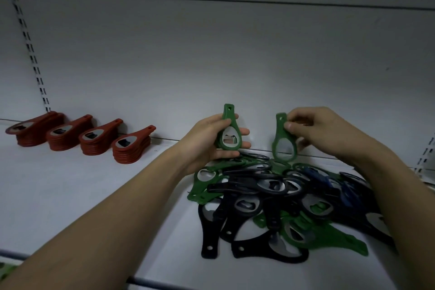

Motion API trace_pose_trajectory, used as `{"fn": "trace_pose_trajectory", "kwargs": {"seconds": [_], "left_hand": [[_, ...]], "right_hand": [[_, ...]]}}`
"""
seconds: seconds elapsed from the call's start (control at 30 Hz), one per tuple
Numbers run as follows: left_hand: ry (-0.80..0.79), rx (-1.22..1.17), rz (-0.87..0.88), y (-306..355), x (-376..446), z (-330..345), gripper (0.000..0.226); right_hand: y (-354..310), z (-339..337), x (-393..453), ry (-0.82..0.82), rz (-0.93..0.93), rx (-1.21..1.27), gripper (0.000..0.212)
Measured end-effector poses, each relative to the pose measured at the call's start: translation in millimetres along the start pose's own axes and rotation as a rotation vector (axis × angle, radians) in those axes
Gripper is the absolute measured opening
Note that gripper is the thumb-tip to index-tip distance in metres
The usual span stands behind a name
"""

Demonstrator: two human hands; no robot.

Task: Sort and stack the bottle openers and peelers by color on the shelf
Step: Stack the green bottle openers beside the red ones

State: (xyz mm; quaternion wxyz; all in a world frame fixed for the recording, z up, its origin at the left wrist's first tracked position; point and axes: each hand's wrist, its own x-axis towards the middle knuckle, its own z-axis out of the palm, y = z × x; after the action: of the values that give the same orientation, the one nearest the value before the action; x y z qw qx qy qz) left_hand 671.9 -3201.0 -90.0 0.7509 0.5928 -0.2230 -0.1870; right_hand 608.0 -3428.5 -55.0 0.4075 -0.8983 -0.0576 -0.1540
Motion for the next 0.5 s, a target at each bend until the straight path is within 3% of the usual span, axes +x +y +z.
{"fn": "trace_pose_trajectory", "kwargs": {"seconds": [0.1, 0.27, 0.37, 0.5], "left_hand": [[-0.027, 0.042, 0.024, -2.0, 0.4, 0.7, 0.025], [-0.053, 0.054, 0.036, -1.3, 0.1, 7.3, 0.025], [-0.105, 0.114, 0.046, -2.0, -2.4, 9.6, 0.028], [-0.093, 0.192, 0.043, -3.9, -2.5, 8.3, 0.032]], "right_hand": [[-12.5, 11.3, -2.1, 0.039, 0.012, 0.295, 0.015], [-23.6, 35.3, -0.3, 0.012, 0.004, 0.495, 0.012], [-18.5, 46.6, 1.4, 0.111, -0.011, 0.326, 0.003], [-10.5, 41.8, 3.9, 0.162, 0.002, 0.143, 0.013]]}}
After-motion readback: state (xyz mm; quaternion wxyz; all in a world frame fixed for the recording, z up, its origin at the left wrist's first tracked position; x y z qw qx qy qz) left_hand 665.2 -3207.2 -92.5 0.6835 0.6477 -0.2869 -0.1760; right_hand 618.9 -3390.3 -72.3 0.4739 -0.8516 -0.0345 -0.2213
